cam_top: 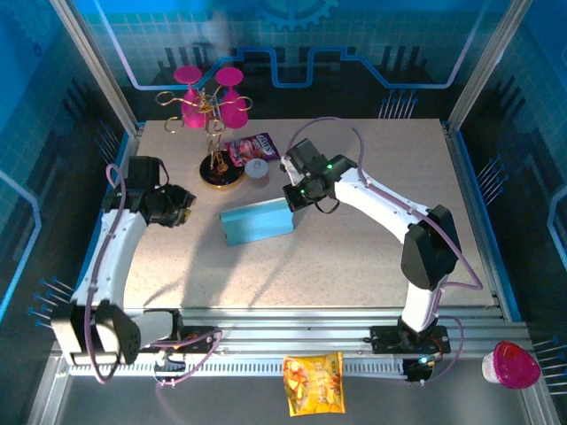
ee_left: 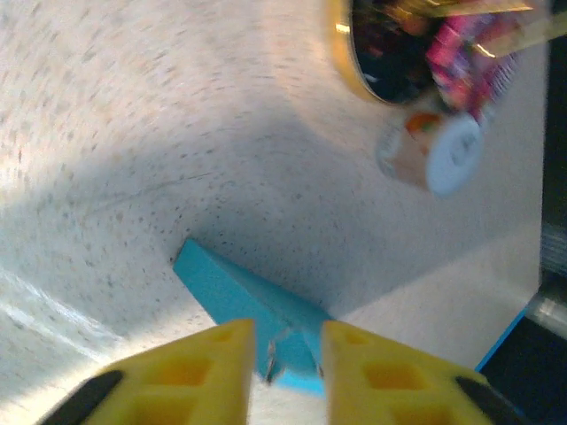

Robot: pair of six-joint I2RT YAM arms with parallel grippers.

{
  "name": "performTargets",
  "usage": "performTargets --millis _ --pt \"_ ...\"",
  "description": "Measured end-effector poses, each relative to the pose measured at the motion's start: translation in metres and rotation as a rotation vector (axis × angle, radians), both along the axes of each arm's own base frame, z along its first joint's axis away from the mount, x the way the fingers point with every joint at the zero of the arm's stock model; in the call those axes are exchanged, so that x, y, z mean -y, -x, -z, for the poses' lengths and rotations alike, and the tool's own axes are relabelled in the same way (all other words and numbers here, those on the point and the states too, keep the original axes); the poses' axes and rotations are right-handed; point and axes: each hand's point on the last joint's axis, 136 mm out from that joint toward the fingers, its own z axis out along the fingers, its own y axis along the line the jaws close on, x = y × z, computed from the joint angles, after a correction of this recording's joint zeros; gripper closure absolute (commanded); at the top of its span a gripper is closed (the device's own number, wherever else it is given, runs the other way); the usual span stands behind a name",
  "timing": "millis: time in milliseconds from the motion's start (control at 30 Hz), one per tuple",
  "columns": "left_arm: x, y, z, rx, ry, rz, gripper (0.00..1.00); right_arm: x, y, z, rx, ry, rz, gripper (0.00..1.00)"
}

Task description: Fold the paper box

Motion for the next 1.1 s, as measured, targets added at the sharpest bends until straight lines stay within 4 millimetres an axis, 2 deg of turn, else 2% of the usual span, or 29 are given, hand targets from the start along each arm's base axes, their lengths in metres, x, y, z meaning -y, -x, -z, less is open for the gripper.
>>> performTargets --millis 133,200,333,533,667,1100 --pt "0.032 0.008 -0.021 0.152 -0.197 0.388 0.82 -0.001 -0.001 0.000 -0.004 0.003 0.000 1.00" --pt "0.045 0.013 -0.020 0.188 -0.255 0.542 0.81 -0.001 -0.002 -0.001 -0.006 0.005 0.000 1.00" --pt "0.049 0.014 -0.013 0.217 -0.341 0.712 0.74 -0.001 -0.001 0.000 -0.008 0.007 -0.001 1.00" --pt "0.061 0.012 0.010 0.180 -0.378 0.876 0.65 -0.001 -0.001 0.000 -0.009 0.006 -0.001 1.00" --pt "0.067 0.013 0.020 0.156 -0.408 0.943 0.63 -0.001 -0.001 0.000 -0.009 0.006 -0.001 1.00" --pt "0.057 0.006 0.040 0.090 -0.496 0.998 0.63 -0.001 -0.001 0.000 -0.010 0.006 -0.001 1.00"
